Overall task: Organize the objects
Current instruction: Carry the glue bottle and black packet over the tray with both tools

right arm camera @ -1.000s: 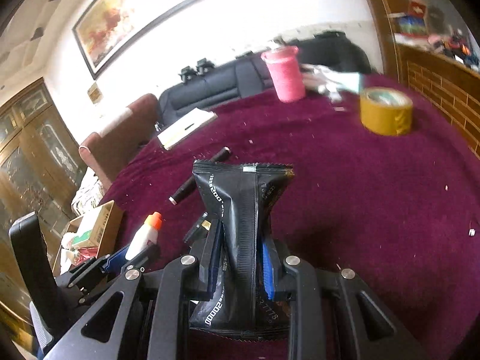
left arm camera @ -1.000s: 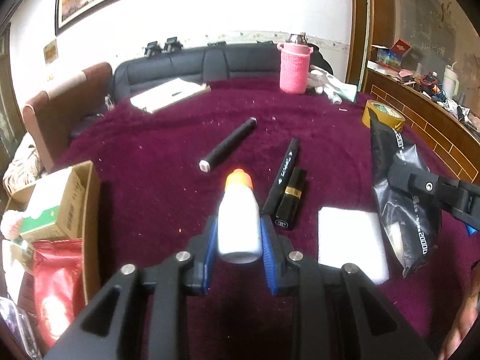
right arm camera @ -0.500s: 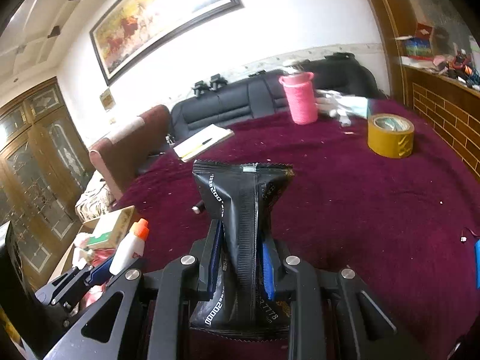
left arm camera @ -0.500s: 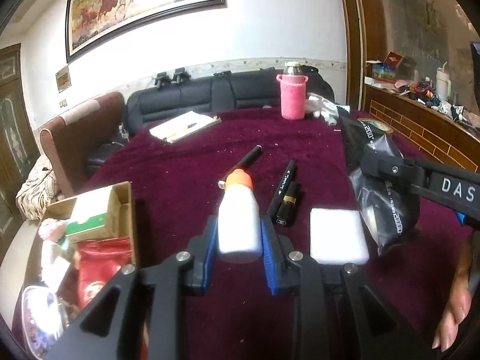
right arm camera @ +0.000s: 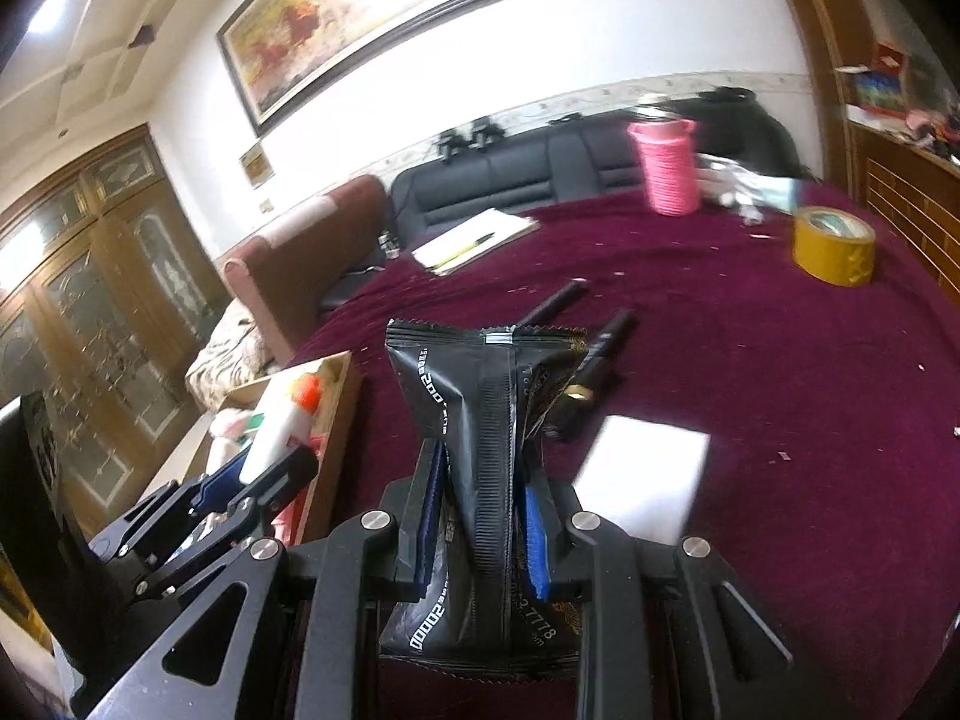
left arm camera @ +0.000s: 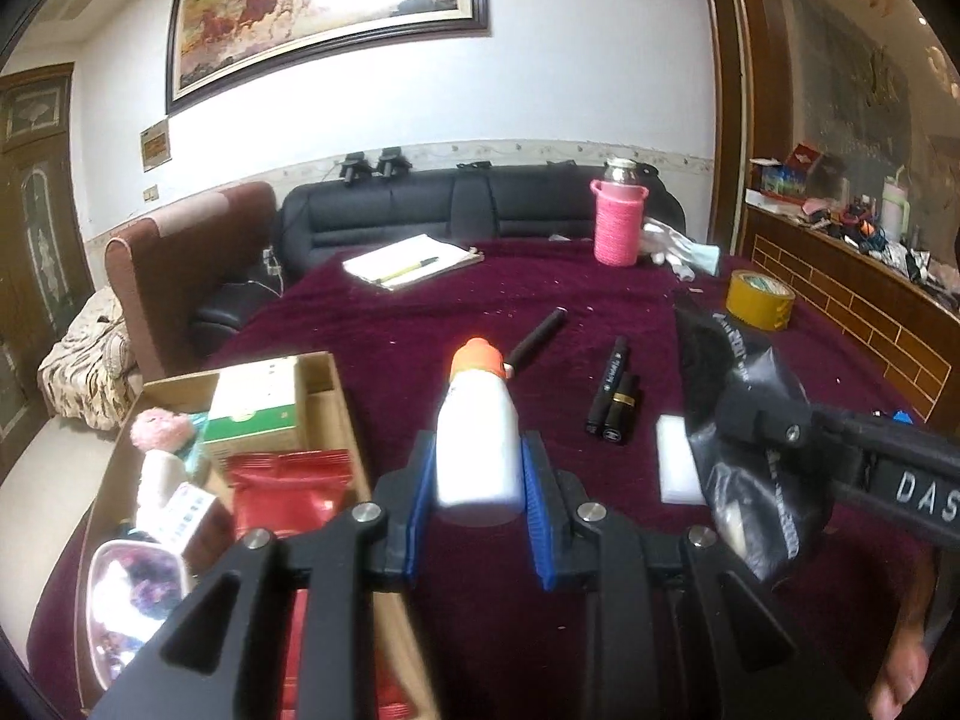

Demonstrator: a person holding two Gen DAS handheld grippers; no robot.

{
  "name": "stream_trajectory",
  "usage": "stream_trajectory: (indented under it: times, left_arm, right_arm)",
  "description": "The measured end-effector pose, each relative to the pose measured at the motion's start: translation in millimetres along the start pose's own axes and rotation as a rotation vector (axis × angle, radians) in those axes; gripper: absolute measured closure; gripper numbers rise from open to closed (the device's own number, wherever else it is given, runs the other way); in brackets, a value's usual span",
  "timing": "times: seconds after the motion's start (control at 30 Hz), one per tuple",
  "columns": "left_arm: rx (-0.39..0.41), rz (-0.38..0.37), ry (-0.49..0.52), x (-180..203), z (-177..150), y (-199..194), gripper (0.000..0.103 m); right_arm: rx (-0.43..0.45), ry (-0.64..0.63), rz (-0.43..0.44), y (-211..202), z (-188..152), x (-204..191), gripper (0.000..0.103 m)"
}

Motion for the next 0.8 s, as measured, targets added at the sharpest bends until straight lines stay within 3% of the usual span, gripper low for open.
stream_trajectory:
  times: [0.33,0.8]
  left_arm:
    - [0.027,0.047,-0.086,-53,3,-17,0.077]
    - [-0.008,0.098,-0.218,-132,-14,-19,0.076]
  right_arm:
    - [-0.07,-0.069,0.063,19,-18,-52,0.076]
    - [-0.175,-0.157,0.149,52,-46,-123,0.076]
Point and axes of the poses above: each gripper's, at about its wrist camera, not at the fingertips, and y roughly the way its jaws point, x to its right, z to its top, the point moved 10 cm from there along y, roughly the way its jaws point, and after that the axes turned 4 degrees about x, right-handed, at the moved point
